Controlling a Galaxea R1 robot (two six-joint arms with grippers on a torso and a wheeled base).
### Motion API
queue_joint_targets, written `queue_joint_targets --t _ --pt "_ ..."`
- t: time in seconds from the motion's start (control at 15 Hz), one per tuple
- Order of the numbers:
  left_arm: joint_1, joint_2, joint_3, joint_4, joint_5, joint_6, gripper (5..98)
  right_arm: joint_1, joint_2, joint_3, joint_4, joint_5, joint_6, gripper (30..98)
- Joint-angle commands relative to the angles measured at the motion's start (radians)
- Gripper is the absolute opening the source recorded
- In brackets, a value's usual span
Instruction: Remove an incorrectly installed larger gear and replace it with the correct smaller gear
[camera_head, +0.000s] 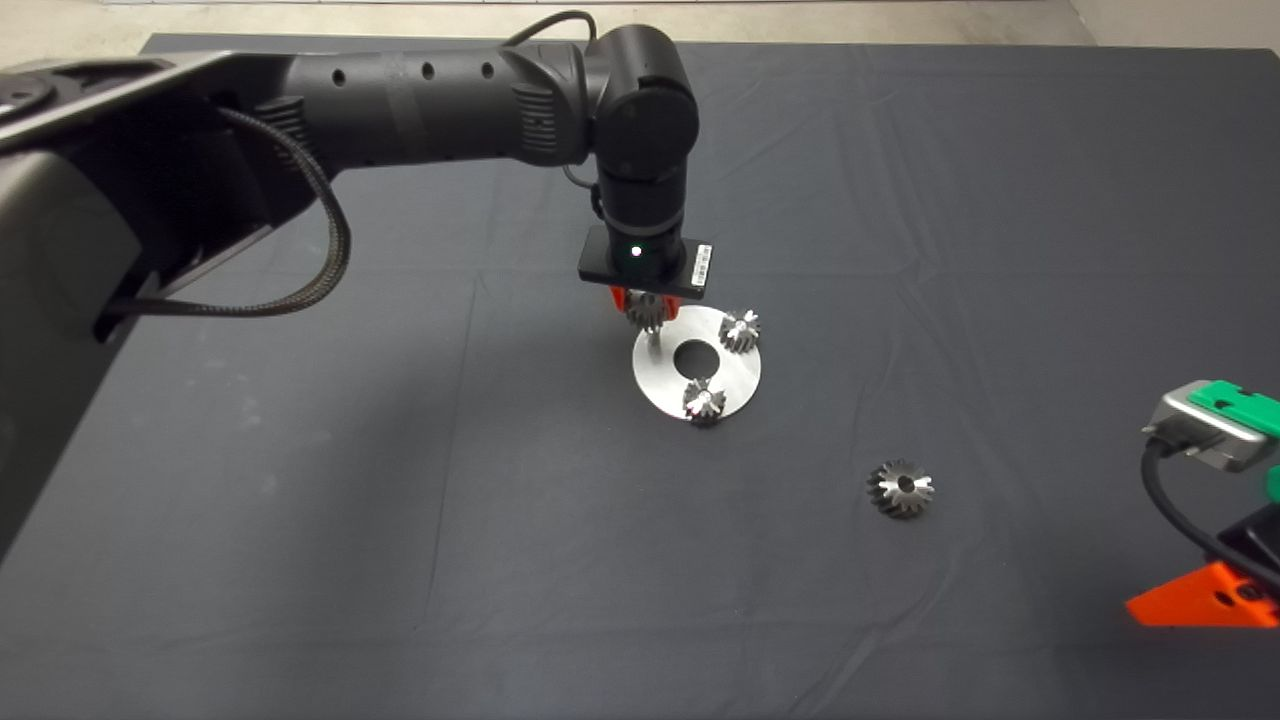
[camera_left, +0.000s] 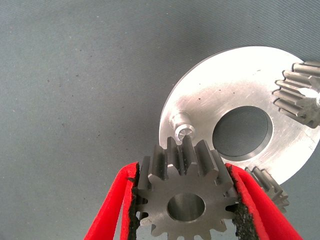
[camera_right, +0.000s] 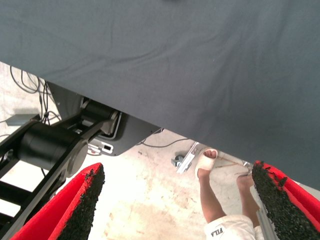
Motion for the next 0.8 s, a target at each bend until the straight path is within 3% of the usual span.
queue_joint_targets --t 0.0,0.47,0.73 --pt "-0.024 0.004 0.003 -0.011 0.006 0.020 36.0 0.023 0.000 0.001 0.040 0.003 0.003 78.0" --pt "-0.017 0.004 -0.022 -0.007 0.003 0.039 35.9 0.025 -0.013 0.002 0.040 0.003 0.005 78.0" --pt "0.037 0.004 -0.086 -0.007 -0.009 0.077 35.9 0.025 -0.025 0.002 0.038 0.003 0.005 78.0"
